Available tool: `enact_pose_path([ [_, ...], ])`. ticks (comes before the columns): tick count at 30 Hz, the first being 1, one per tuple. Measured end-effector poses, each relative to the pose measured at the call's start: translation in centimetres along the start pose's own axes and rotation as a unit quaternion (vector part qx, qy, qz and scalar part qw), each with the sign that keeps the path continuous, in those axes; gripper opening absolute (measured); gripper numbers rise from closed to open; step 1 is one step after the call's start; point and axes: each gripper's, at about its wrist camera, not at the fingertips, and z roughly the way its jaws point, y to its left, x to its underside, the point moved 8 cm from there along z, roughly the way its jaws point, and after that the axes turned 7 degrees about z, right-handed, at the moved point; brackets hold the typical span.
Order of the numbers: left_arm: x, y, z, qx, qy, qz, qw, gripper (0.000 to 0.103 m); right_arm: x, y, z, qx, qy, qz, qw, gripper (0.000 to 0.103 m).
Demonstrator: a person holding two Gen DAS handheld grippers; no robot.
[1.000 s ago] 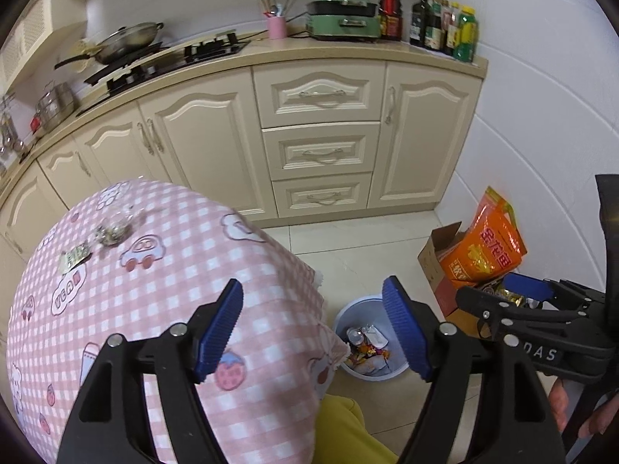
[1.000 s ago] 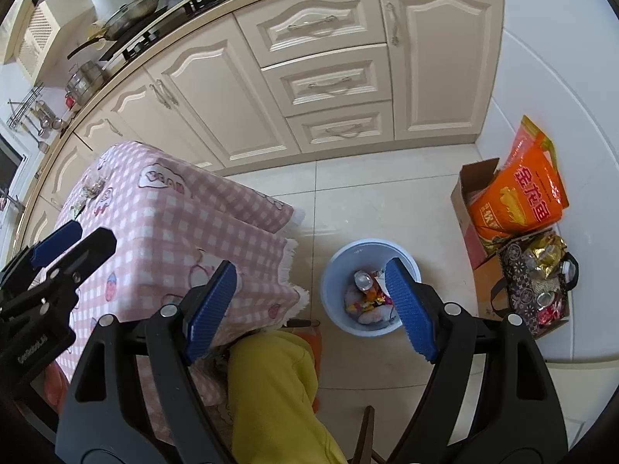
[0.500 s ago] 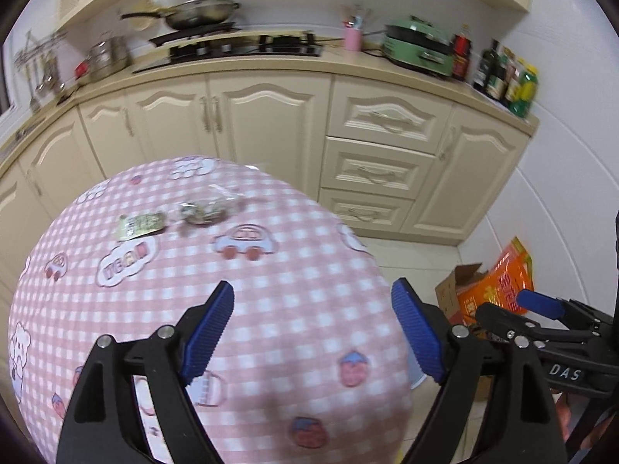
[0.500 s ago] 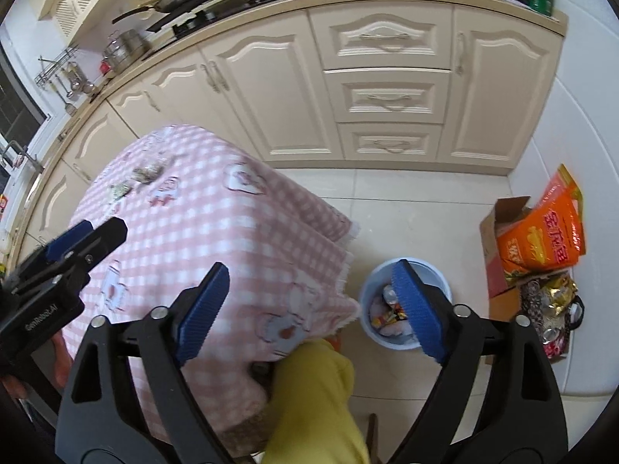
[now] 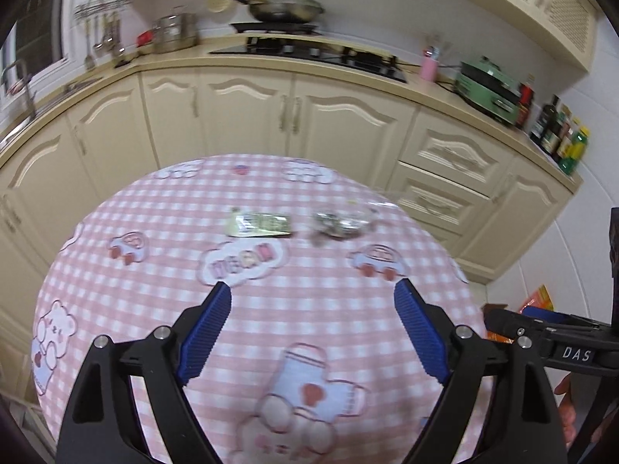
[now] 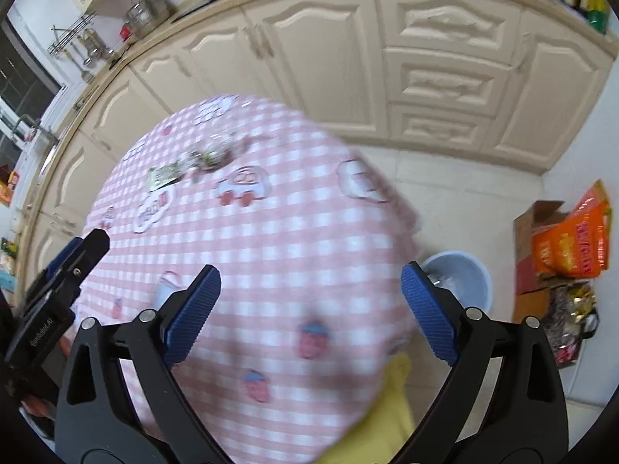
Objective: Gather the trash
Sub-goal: 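Move both tools back over the table toward the clear bag and wrapper, then grasp the clear plastic bag with the right tool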
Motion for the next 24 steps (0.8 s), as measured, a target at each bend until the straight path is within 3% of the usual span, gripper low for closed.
enact_pose_path([
  [4, -0.2, 3.3, 0.4, -0.016, 0.001, -0.019, 0.9997, 0.085, -1.3, 2.7, 1.5, 0.012, -0.003, -0.014, 1.0, 0.093],
  [9, -0.4, 7.4, 2.0, -0.033, 0.015, -0.048, 0.9982, 0.085, -3.5, 6.2, 4.1, -0.019, -0.004, -0.022, 1.0, 0.093],
  [12, -0.5, 9.5, 3.2, -0.034, 0.024, -0.066, 0.9969, 0.085, -4.9, 8.0, 6.0, -0.017, -0.017, -0.031, 0.999, 0.093],
  [16, -0.7, 11.1, 5.1, -0.031, 0.041, -0.076, 0.9958, 0.085, -6.1, 10.3, 8.9, 0.008, -0.033, -0.076, 0.996, 0.093],
  [20, -1.1, 12.1, 6.6, -0.029, 0.053, -0.083, 0.9948, 0.085, -7.0, 11.4, 11.9, 0.014, -0.019, -0.081, 0.996, 0.093],
  [24, -1.3, 12.7, 7.9, -0.024, 0.065, -0.088, 0.9937, 0.085, -8.2, 12.0, 14.2, 0.041, -0.04, -0.099, 0.993, 0.093],
])
